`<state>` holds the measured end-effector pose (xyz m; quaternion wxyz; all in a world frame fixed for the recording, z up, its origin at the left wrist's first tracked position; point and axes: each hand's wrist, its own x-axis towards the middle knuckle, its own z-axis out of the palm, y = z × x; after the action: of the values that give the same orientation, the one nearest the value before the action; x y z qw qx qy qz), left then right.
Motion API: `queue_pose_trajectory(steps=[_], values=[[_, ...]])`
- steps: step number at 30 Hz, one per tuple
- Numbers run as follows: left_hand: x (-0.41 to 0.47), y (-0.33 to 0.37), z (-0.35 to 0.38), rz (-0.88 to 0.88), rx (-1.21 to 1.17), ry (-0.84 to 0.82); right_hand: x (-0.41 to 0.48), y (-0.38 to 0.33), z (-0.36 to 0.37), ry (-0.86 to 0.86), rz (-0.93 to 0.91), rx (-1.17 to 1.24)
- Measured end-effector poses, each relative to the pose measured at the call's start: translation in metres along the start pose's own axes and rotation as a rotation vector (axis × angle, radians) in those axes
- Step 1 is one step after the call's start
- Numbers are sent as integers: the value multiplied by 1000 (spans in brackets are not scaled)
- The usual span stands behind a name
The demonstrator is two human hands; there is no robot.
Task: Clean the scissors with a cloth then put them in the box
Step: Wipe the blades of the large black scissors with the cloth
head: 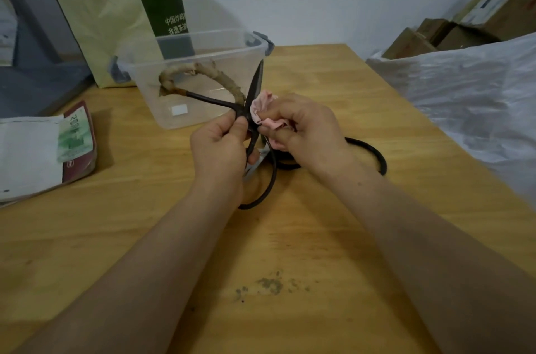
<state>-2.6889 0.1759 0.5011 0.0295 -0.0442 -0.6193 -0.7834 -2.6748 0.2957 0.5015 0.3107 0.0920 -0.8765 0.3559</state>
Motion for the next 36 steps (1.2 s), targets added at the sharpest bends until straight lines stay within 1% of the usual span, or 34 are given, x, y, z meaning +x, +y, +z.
queue_pose_trajectory(steps=[3,5,6,7,9,10,12,14,17,18,20,21,22,23,25,27,29,30,31,33,34,35,36], values=[[1,1,0,-15,-12,12,2,0,-8,-83,13,-8],[4,4,-2,42,10,25,0,0,-12,-140,40,-92],[7,8,-5,88,26,38,0,1,-15,-133,79,-117],[11,11,-9,143,51,48,-1,0,-19,-90,128,-110],[18,16,-19,292,171,60,1,0,-23,24,233,-34],[21,17,-24,380,290,73,2,0,-25,56,293,33],[27,15,-31,519,535,120,2,-5,-28,63,426,227],[27,12,-32,658,650,109,0,-11,-30,27,534,470],[27,6,-31,922,841,-8,0,-13,-36,-32,741,807],[28,4,-32,972,872,-31,2,-9,-38,-55,814,908],[30,3,-33,1008,904,-45,3,-1,-44,-160,920,1103],[31,3,-33,1010,910,-49,3,0,-46,-220,929,1104],[31,3,-33,1007,915,-56,2,-1,-46,-287,909,1045],[31,2,-34,1006,918,-62,1,-1,-44,-318,870,942],[30,1,-33,990,903,-61,-1,-7,-36,-269,746,776],[26,5,-32,880,854,-47,-1,-9,-27,-133,679,739],[20,12,-28,689,791,-36,0,-8,-25,1,700,832],[19,15,-26,592,783,-30,1,-8,-25,41,722,890],[18,16,-24,506,822,-12,1,-7,-26,59,742,938],[17,17,-22,372,992,36,1,-4,-28,67,767,1023],[16,18,-22,310,1017,40,1,-3,-28,61,777,1057],[16,19,-21,245,958,31,1,-1,-27,52,789,1082],[16,23,-21,167,827,6,1,0,-27,39,799,1098]])
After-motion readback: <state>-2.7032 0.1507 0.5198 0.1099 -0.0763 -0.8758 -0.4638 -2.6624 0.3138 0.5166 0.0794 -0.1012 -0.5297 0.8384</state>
